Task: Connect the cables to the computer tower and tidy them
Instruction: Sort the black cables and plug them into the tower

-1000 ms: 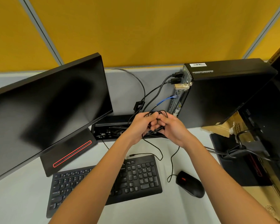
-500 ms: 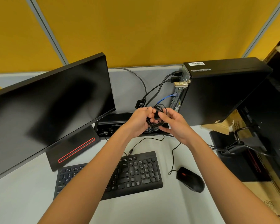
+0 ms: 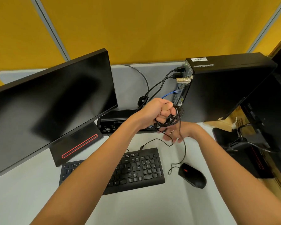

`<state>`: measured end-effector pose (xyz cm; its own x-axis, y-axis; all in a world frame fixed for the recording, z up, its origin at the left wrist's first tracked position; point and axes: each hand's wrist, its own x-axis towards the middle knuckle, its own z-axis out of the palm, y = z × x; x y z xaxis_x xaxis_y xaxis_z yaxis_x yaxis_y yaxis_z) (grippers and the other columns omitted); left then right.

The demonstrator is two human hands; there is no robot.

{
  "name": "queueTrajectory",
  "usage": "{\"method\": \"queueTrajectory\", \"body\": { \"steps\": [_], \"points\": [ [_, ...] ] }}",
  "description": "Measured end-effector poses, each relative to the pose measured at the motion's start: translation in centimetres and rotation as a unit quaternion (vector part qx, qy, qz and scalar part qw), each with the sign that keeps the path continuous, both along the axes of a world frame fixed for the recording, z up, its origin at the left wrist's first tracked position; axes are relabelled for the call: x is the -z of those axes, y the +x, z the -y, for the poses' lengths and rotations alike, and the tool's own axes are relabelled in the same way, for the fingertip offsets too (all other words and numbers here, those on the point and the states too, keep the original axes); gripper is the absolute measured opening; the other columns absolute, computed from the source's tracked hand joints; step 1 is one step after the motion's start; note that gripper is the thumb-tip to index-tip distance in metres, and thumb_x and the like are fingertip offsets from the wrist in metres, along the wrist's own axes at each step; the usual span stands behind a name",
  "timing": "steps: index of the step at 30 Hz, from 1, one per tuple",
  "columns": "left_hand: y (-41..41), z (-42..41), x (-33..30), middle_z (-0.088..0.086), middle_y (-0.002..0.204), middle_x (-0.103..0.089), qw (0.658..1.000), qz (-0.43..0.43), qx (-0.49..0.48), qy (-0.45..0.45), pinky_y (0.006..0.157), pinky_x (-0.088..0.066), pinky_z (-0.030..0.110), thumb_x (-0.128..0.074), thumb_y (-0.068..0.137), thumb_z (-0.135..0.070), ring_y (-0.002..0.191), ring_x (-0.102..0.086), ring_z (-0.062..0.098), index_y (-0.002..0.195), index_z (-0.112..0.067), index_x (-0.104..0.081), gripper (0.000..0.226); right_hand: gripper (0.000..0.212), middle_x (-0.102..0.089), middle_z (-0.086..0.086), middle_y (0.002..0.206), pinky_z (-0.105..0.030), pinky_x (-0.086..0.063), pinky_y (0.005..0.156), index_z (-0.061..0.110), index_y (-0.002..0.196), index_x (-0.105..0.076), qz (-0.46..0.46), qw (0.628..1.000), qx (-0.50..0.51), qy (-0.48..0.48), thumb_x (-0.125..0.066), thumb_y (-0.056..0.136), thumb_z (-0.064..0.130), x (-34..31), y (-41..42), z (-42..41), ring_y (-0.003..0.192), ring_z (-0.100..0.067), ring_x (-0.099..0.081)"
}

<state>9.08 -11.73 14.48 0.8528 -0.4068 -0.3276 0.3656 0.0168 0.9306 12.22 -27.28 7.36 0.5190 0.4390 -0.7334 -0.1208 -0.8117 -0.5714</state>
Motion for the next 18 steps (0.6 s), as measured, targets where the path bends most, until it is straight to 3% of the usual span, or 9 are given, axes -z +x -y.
{"method": "queueTrajectory", "body": {
  "steps": [3,6,9,11,12,13,15,16,18],
  "points": [
    [0.5,-0.3,0.0,-0.004,0.049,-0.034,1.0,0.013,-0.019,0.002,0.04,-0.013,0.017,-0.025,0.092,0.005,0.042,-0.017,0.005,0.066,-0.01,-0.043,0.035,0.047,-0.057,0.001,0.114,-0.018,-0.048,0.069,0.033,0.131,-0.056,-0.114,0.984,-0.126,0.045,-0.058,0.092,0.006,2.8,-0.6,-1.9,0.084,-0.009,-0.056],
    [1.0,-1.4,0.4,-0.005,0.048,-0.028,0.998,0.003,-0.049,-0.03,0.04,-0.013,0.018,-0.027,0.095,0.002,0.041,-0.017,0.005,0.067,-0.007,-0.047,0.035,0.034,-0.058,0.003,0.097,-0.021,-0.048,0.077,0.021,0.122,-0.064,-0.185,0.976,-0.106,0.044,-0.058,0.092,0.006,5.5,-1.0,-2.2,0.084,-0.01,-0.057],
    [1.1,-2.1,1.1,-0.007,0.047,-0.027,0.996,-0.016,-0.061,-0.067,0.038,-0.015,0.016,-0.028,0.095,0.0,0.04,-0.018,0.004,0.07,-0.006,-0.049,0.034,0.017,-0.058,-0.006,0.079,-0.021,-0.044,0.064,0.008,0.084,-0.064,-0.08,0.994,0.071,0.023,-0.062,0.082,-0.008,8.2,-1.1,-2.0,0.073,-0.016,-0.053],
    [0.8,-2.1,1.6,-0.007,0.047,-0.028,0.996,-0.027,-0.051,-0.07,0.036,-0.016,0.016,-0.028,0.094,0.001,0.039,-0.018,0.004,0.07,-0.006,-0.049,0.033,0.014,-0.057,-0.013,0.083,-0.024,-0.044,0.059,0.005,0.081,-0.057,0.082,0.972,0.209,-0.063,-0.062,0.079,-0.008,10.4,-1.1,-1.1,0.077,-0.024,-0.057],
    [0.7,-2.1,2.0,-0.007,0.046,-0.029,0.996,-0.031,-0.048,-0.067,0.036,-0.017,0.015,-0.028,0.094,0.001,0.039,-0.019,0.004,0.07,-0.006,-0.049,0.033,0.013,-0.057,-0.014,0.087,-0.025,-0.046,0.06,0.005,0.087,-0.055,0.105,0.954,0.268,-0.081,-0.06,0.081,-0.006,11.3,-1.0,-0.3,0.08,-0.026,-0.057],
    [0.5,-2.0,2.3,-0.007,0.046,-0.029,0.996,-0.034,-0.048,-0.061,0.035,-0.017,0.015,-0.027,0.094,0.001,0.039,-0.019,0.004,0.07,-0.006,-0.049,0.033,0.013,-0.054,-0.013,0.084,-0.023,-0.049,0.056,0.005,0.086,-0.053,0.068,0.938,0.333,-0.067,-0.057,0.084,-0.007,11.7,-0.9,0.6,0.074,-0.024,-0.056],
    [0.1,-2.1,2.9,-0.006,0.047,-0.029,0.997,-0.036,-0.058,-0.044,0.035,-0.017,0.015,-0.027,0.094,0.003,0.039,-0.018,0.004,0.069,-0.005,-0.05,0.034,0.024,-0.039,-0.005,0.069,-0.013,-0.035,0.033,0.007,0.073,-0.047,-0.08,0.934,0.337,-0.083,-0.048,0.093,-0.007,11.9,-0.8,2.2,0.05,-0.014,-0.041],
    [0.0,-2.0,3.2,-0.006,0.047,-0.029,0.997,-0.035,-0.063,-0.036,0.035,-0.017,0.015,-0.027,0.094,0.002,0.039,-0.018,0.004,0.07,-0.005,-0.05,0.034,0.027,-0.033,-0.002,0.068,-0.012,-0.025,0.03,0.006,0.071,-0.046,-0.139,0.936,0.302,-0.116,-0.045,0.096,-0.005,11.8,-0.8,2.9,0.046,-0.01,-0.031],
    [-0.1,-2.0,3.6,-0.007,0.047,-0.029,0.996,-0.037,-0.077,-0.025,0.036,-0.017,0.015,-0.028,0.097,-0.001,0.039,-0.019,0.004,0.073,-0.006,-0.05,0.032,0.026,-0.041,0.005,0.084,-0.014,-0.019,0.035,0.006,0.071,-0.051,-0.204,0.939,0.21,-0.18,-0.049,0.096,-0.002,12.0,-0.5,4.0,0.052,-0.008,-0.021]
  ]
}}
